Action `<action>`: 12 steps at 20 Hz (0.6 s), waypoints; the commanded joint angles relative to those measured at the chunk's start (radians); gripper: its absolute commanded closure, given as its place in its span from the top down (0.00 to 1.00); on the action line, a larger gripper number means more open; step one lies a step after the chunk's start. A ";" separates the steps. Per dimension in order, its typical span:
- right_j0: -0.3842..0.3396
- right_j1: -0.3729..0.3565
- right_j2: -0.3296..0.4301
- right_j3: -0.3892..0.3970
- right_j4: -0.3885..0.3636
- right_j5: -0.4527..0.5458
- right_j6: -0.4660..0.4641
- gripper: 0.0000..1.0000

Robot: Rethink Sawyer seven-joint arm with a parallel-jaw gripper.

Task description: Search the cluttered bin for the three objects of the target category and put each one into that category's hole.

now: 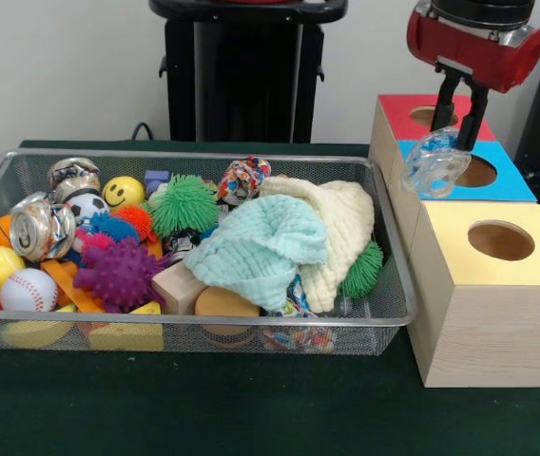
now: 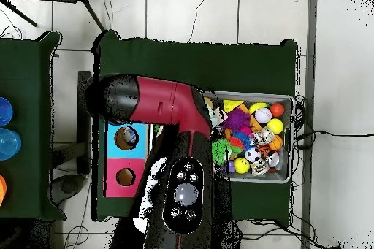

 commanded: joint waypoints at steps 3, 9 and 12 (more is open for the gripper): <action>-0.016 -0.086 0.023 0.188 0.030 0.020 0.115 0.00; -0.038 -0.146 0.027 0.269 0.025 -0.002 0.065 0.00; -0.044 -0.160 0.034 0.302 0.025 -0.029 0.057 0.00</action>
